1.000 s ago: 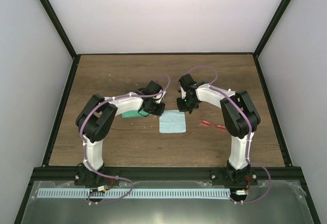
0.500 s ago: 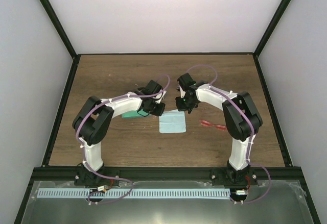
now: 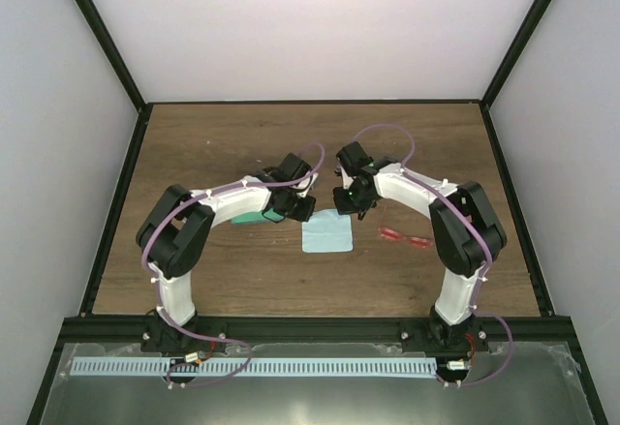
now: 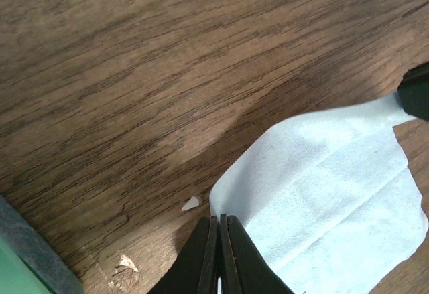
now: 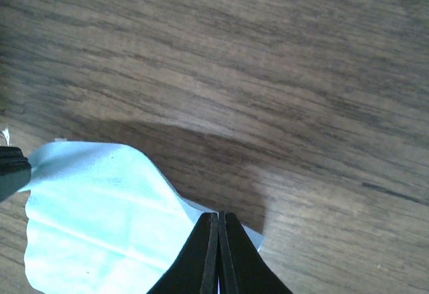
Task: Organize the sunglasses
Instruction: Fold the glasses cleaning cloth at the center of the board.
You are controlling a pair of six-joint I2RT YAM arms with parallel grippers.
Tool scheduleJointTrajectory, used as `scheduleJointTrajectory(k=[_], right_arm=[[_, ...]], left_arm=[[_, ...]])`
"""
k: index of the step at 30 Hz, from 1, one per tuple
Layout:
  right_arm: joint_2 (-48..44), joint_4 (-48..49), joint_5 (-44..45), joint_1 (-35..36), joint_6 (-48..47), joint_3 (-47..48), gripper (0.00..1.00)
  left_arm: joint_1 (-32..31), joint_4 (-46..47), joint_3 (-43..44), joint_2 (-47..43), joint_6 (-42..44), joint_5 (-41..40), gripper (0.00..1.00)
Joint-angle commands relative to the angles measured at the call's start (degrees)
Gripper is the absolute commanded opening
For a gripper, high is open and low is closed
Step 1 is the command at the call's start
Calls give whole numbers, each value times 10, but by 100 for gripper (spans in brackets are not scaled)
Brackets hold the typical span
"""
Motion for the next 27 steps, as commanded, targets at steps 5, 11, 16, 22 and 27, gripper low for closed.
scheduleJointTrajectory(k=[5, 11, 16, 22, 27], right_arm=[[-41, 0, 9, 17, 14, -24, 1], [-59, 0, 7, 20, 16, -42, 1], [-68, 0, 4, 22, 15, -52, 1], [-77, -2, 2, 29, 19, -61, 1], [-87, -1, -3, 33, 21, -77, 1]], left_arm=[[-10, -9, -14, -39, -3, -16, 4], [-23, -15, -37, -54, 1, -27, 4], [-46, -26, -40, -54, 3, -51, 4], [-54, -25, -48, -60, -4, -58, 4], [-55, -27, -58, -71, -7, -62, 4]])
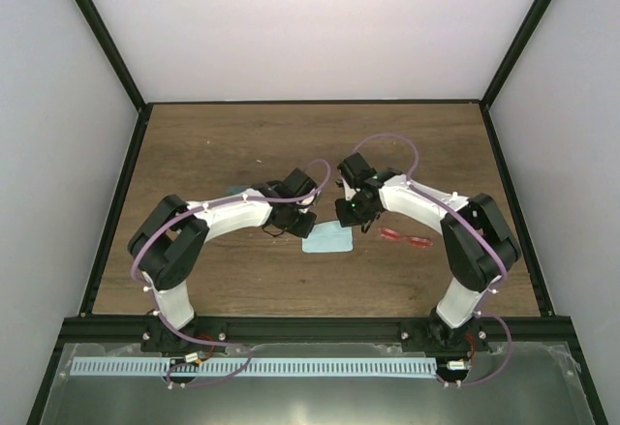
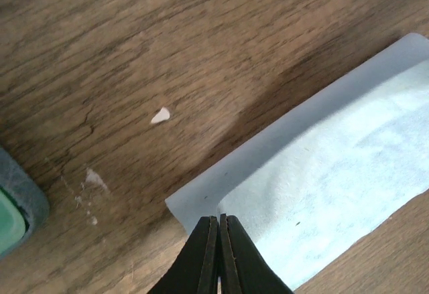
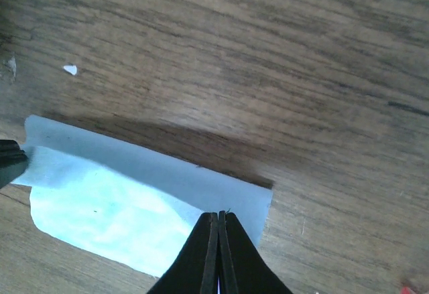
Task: Organize the sunglasses
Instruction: Fold the glasses cleaning cloth at the center of the board.
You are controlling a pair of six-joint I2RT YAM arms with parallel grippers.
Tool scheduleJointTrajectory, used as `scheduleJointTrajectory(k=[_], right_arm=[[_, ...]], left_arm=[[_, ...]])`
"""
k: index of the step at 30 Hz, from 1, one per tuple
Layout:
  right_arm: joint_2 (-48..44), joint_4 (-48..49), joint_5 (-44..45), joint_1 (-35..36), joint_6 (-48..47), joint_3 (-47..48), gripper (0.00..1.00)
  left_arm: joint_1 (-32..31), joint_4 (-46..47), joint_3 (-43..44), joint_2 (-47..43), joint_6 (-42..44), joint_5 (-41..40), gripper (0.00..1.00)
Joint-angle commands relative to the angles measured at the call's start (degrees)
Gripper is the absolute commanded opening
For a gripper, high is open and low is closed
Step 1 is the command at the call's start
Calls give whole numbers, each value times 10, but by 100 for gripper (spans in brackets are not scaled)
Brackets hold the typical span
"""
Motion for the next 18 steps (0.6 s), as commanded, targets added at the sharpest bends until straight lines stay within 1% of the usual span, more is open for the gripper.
scheduleJointTrajectory(k=[1, 7, 18], right_arm=[[-24, -2, -5, 7, 8, -13, 1], [-31, 6, -10, 10, 12, -34, 1], [-29, 9, -9, 10, 9, -41, 1]], left_arm=[[-2, -3, -12, -29, -7, -10, 4], [-5, -3, -18, -32, -11, -10, 4], [-18, 0, -12, -16, -17, -5, 4]])
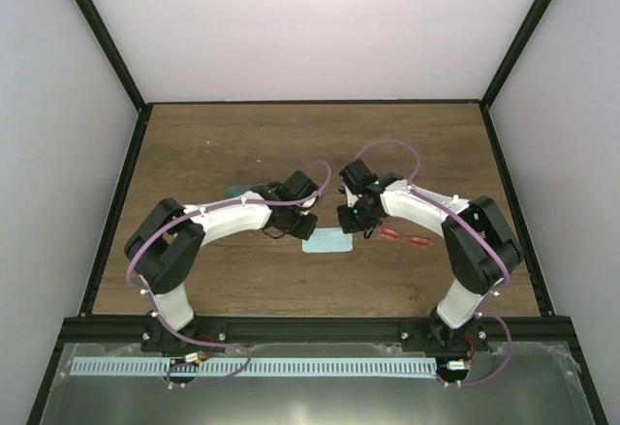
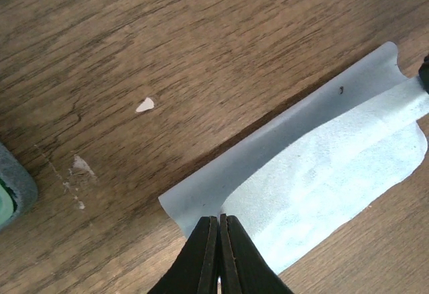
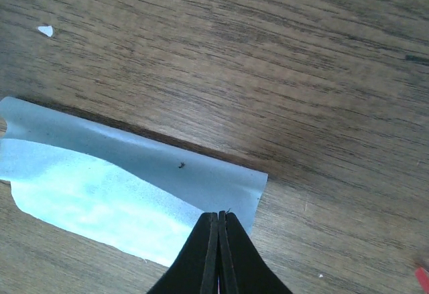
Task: Organize the sunglasses
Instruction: Fold the glasses cleaning cloth at the center of the board.
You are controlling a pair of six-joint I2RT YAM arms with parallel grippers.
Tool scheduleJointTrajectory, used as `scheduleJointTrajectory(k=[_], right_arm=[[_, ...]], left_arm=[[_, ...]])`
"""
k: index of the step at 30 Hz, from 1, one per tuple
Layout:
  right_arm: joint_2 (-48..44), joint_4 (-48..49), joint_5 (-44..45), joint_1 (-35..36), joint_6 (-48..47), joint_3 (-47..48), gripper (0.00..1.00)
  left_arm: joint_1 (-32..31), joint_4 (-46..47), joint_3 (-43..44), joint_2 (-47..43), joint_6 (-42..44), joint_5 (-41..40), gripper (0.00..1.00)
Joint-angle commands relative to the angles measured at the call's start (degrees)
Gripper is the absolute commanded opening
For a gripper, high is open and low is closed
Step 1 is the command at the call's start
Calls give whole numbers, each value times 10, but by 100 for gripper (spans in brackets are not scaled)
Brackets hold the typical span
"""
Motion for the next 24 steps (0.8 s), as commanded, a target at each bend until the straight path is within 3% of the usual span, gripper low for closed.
scheduleJointTrajectory(k=[1, 24], right_arm=[[-13, 7, -2, 6, 2, -4, 1], [-6, 17, -12, 6, 1, -26, 1]], left_arm=[[-6, 4, -1, 6, -4, 1, 4], [-7, 4, -20, 18, -5, -6, 4]])
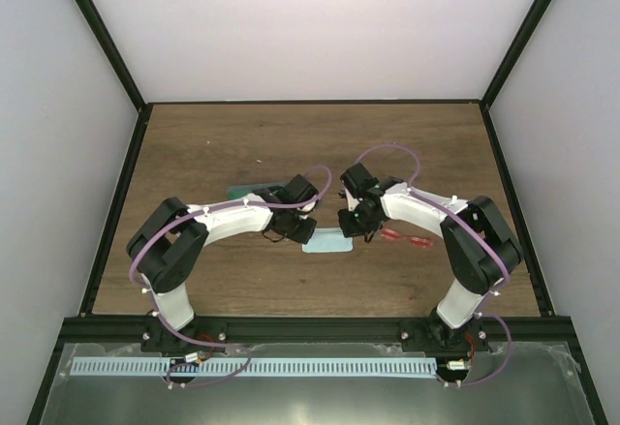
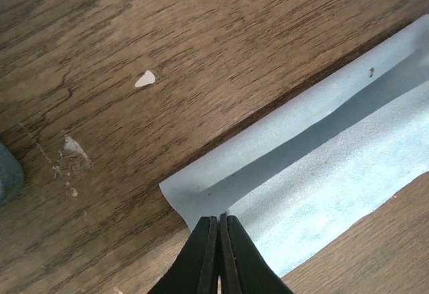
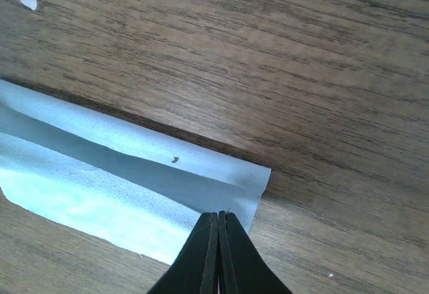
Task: Organize the sunglasses
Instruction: Fold the glasses cleaning cloth at the center of the board.
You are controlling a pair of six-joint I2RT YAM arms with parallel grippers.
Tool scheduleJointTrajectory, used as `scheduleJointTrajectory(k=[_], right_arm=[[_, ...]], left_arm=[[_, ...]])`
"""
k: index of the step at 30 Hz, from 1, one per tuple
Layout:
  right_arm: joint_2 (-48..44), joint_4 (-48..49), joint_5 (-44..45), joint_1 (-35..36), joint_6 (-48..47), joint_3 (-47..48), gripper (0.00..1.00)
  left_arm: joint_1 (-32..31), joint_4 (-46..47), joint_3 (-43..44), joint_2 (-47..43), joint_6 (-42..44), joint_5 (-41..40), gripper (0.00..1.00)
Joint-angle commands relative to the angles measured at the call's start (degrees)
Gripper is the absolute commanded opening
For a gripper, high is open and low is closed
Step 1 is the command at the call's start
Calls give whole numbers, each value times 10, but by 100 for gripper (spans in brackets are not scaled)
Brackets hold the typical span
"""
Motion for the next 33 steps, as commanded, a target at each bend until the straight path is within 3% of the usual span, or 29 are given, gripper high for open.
scheduleJointTrajectory(k=[1, 10, 16, 20, 33], right_arm=[[-6, 5, 1, 6, 2, -5, 1], [-9, 5, -6, 6, 2, -6, 1], [-16, 7, -7, 7, 3, -11, 12], [-25, 6, -5, 7, 5, -3, 12], [8, 23, -24, 8, 10, 19, 9]], left_arm=[[-2, 4, -7, 11, -4, 2, 4], [-2, 8, -12, 7, -5, 5, 4], [-2, 11, -16, 6, -5, 12, 15], [-2, 10, -18, 4, -4, 12, 22], [-2, 32, -26, -35, -7, 15, 24]])
